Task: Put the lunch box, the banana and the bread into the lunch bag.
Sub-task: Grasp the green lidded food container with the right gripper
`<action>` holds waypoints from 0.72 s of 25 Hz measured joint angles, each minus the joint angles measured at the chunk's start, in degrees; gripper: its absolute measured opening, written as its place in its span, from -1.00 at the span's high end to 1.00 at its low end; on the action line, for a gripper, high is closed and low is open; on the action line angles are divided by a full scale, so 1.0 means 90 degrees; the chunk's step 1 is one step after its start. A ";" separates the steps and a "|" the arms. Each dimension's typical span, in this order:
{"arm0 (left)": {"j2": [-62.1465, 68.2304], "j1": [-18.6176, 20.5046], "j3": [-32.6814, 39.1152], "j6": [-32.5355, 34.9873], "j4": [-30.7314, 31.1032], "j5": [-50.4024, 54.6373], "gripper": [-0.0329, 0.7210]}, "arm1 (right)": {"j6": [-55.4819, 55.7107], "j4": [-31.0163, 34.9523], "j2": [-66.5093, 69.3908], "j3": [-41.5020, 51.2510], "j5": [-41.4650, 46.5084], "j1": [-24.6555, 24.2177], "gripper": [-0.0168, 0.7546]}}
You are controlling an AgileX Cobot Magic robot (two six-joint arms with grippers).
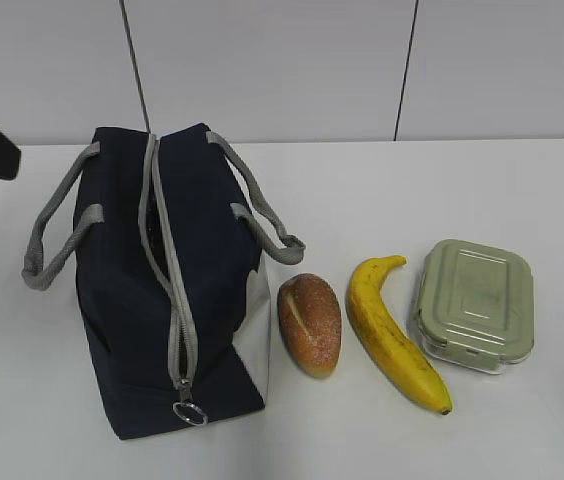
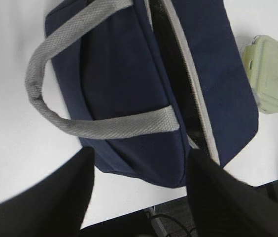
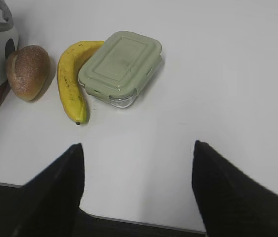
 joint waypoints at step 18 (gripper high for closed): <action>0.2679 -0.0753 -0.1750 -0.0877 0.0473 0.0150 -0.21 | 0.0000 0.0000 0.0000 0.0000 0.0000 0.0000 -0.36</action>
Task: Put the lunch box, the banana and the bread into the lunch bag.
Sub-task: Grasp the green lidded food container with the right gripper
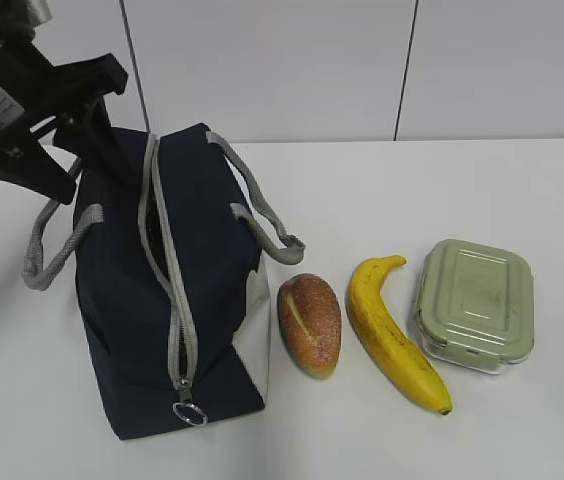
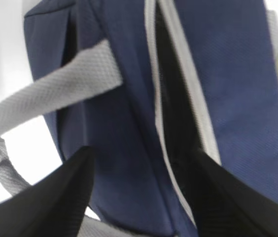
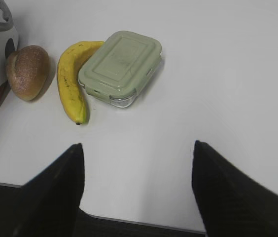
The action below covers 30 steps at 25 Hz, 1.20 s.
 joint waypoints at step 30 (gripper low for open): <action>0.0393 0.0000 -0.0069 0.1010 0.0351 -0.0152 0.91 | 0.0000 0.0000 0.0000 0.0000 0.0000 0.0000 -0.36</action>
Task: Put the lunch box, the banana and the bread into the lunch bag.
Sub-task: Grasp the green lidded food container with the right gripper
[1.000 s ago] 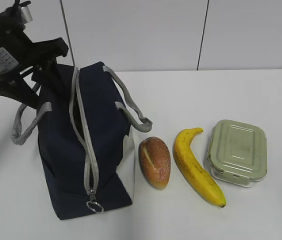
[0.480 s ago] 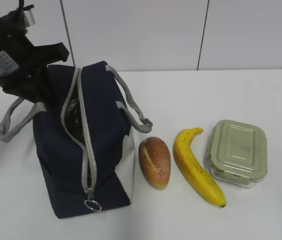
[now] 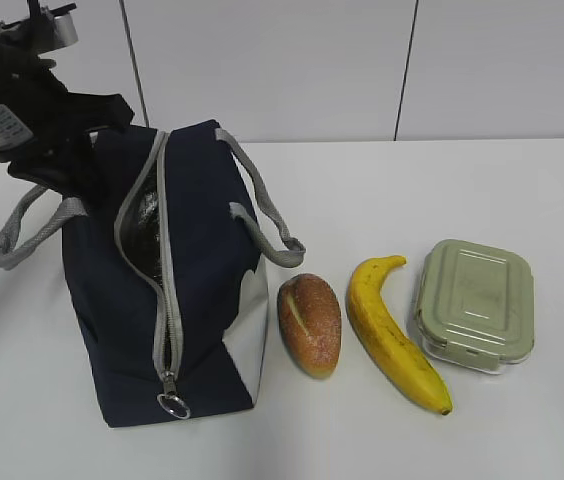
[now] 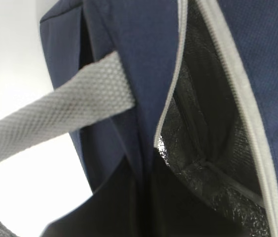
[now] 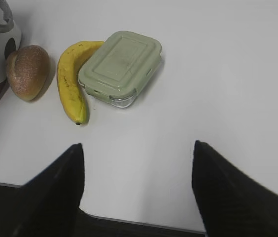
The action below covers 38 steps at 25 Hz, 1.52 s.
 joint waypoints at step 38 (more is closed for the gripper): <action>0.0054 0.0000 -0.0027 0.0672 -0.0219 -0.0109 0.91 | -0.0254 0.1477 0.5643 -0.0077 -0.2988 0.0000 -0.36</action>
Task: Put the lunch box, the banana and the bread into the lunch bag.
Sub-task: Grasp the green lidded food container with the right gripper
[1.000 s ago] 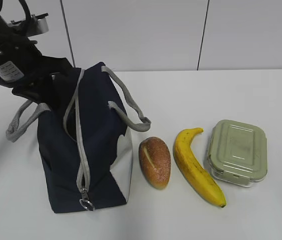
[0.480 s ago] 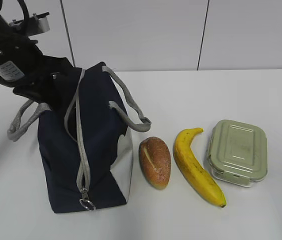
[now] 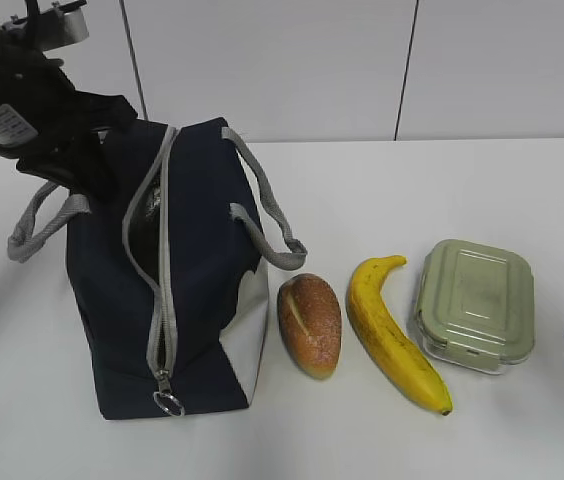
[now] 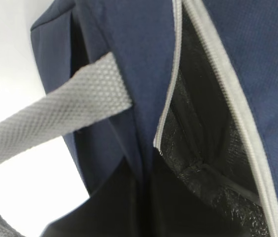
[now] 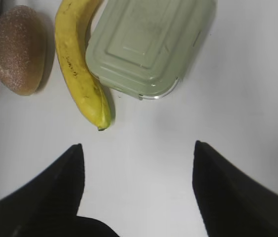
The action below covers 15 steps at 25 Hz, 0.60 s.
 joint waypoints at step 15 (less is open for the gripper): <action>-0.0025 -0.0006 0.0000 0.0236 -0.0104 -0.0075 0.91 | -0.4541 0.4734 0.2863 -0.0391 -0.0074 -0.2008 -0.36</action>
